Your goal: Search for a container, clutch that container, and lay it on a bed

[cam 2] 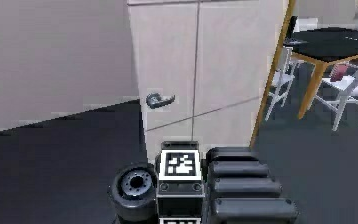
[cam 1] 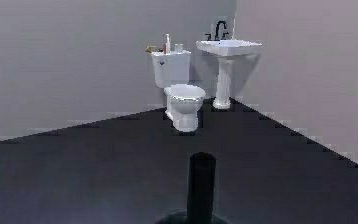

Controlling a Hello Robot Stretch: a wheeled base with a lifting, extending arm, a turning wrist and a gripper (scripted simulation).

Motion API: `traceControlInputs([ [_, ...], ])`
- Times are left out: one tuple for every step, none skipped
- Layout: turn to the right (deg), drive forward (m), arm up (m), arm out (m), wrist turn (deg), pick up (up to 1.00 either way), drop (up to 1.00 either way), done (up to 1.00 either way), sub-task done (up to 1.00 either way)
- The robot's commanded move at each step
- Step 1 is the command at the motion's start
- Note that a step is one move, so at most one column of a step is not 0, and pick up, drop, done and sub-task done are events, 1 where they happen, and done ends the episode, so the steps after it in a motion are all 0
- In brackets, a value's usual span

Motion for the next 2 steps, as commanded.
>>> traceControlInputs([
  [-45.0, 0.00, 0.00, 0.00, 0.0, 0.00, 0.00, 0.00, 0.00],
  [-45.0, 0.00, 0.00, 0.00, 0.0, 0.00, 0.00, 0.00, 0.00],
])
